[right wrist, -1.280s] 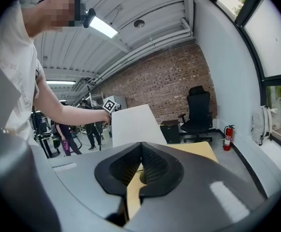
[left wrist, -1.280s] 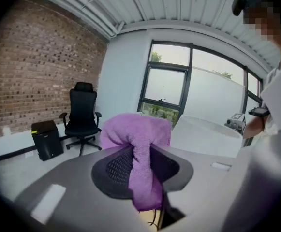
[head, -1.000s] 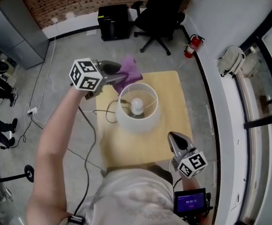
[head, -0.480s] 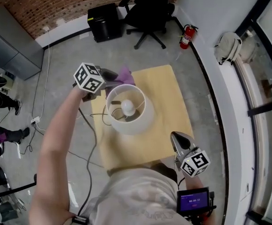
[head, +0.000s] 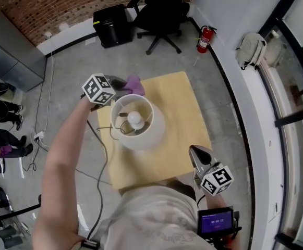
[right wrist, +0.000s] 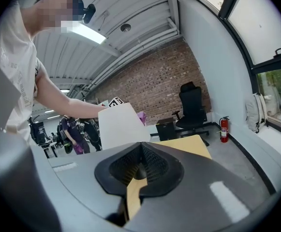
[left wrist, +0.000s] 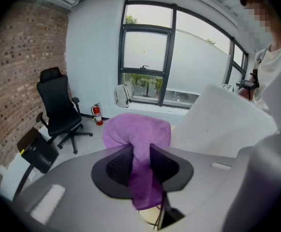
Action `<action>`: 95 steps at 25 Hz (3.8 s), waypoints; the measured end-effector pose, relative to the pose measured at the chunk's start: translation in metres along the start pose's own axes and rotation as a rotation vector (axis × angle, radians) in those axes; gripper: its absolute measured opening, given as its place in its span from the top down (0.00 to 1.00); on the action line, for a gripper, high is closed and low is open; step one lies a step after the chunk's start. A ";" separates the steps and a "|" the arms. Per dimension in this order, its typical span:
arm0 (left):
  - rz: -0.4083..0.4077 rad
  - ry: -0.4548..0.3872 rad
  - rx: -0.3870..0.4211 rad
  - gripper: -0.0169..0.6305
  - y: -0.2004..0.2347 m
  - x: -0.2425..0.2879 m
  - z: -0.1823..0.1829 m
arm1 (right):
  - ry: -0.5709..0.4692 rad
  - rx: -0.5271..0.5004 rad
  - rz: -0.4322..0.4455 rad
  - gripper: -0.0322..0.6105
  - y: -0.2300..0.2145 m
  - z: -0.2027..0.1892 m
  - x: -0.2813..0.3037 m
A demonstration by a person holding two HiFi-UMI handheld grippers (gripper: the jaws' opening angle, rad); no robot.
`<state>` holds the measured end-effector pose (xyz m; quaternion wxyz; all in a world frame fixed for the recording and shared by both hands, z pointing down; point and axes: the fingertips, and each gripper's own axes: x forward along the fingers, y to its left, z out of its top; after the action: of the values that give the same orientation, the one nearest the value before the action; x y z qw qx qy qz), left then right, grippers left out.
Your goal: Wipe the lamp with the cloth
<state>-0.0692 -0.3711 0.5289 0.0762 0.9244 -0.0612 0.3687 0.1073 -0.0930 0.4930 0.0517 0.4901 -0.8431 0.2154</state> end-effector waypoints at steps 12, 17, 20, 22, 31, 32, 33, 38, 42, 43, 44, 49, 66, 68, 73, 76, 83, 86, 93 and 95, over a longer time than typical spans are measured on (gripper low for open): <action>-0.193 0.043 0.319 0.82 -0.058 -0.060 0.129 | -0.046 0.028 0.070 0.93 -0.017 0.003 0.005; -0.338 0.228 0.358 0.82 -0.085 -0.026 0.113 | -0.065 0.045 0.084 0.93 -0.027 0.004 -0.001; -0.365 0.312 0.364 0.83 -0.086 -0.007 0.101 | -0.080 0.064 0.075 0.93 -0.038 0.005 -0.006; -0.373 0.371 0.370 0.83 -0.084 0.005 0.091 | -0.093 0.076 0.071 0.93 -0.044 0.007 -0.009; -0.434 0.660 0.407 0.83 -0.070 0.059 0.046 | -0.115 0.121 0.055 0.93 -0.063 0.003 -0.018; -0.429 0.685 0.423 0.83 -0.067 0.065 0.041 | -0.116 0.128 0.049 0.93 -0.065 0.001 -0.020; -0.420 0.706 0.445 0.83 -0.065 0.070 0.035 | -0.116 0.137 0.040 0.93 -0.067 -0.002 -0.023; -0.343 0.691 0.489 0.83 -0.053 0.078 0.035 | -0.123 0.144 0.025 0.93 -0.079 -0.007 -0.031; -0.301 0.595 0.520 0.83 -0.061 0.056 0.071 | -0.119 0.129 0.041 0.93 -0.083 -0.008 -0.028; -0.290 0.572 0.548 0.83 -0.065 0.048 0.082 | -0.119 0.126 0.048 0.93 -0.081 -0.006 -0.027; -0.282 0.552 0.575 0.83 -0.070 0.040 0.093 | -0.118 0.121 0.054 0.93 -0.079 -0.005 -0.026; -0.289 0.497 0.678 0.82 -0.099 -0.001 0.134 | -0.115 0.083 0.091 0.93 -0.063 0.004 -0.015; -0.519 0.813 0.926 0.83 -0.156 0.063 0.073 | -0.122 0.117 0.061 0.93 -0.074 -0.006 -0.024; -0.522 0.841 0.933 0.83 -0.155 0.076 0.065 | -0.126 0.125 0.058 0.93 -0.077 -0.009 -0.025; -0.504 0.862 0.929 0.83 -0.152 0.085 0.059 | -0.136 0.135 0.071 0.93 -0.078 -0.011 -0.026; -0.455 0.823 0.917 0.83 -0.155 0.075 0.078 | -0.125 0.126 0.087 0.93 -0.083 -0.011 -0.029; -0.196 0.702 0.976 0.83 -0.174 0.021 0.131 | -0.118 0.112 0.160 0.93 -0.081 -0.010 -0.015; -0.047 0.667 0.966 0.83 -0.186 0.004 0.142 | -0.113 0.104 0.200 0.93 -0.077 -0.008 -0.006; 0.132 0.650 0.786 0.83 -0.219 0.001 0.137 | -0.095 0.091 0.281 0.93 -0.068 0.000 0.013; 0.214 0.645 0.666 0.83 -0.218 0.005 0.135 | -0.093 0.092 0.292 0.93 -0.066 0.003 0.016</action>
<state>0.0626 -0.1822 0.4150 -0.2477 0.7254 -0.0079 0.6422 0.1557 -0.1347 0.5160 -0.0418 0.3737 -0.8961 0.2358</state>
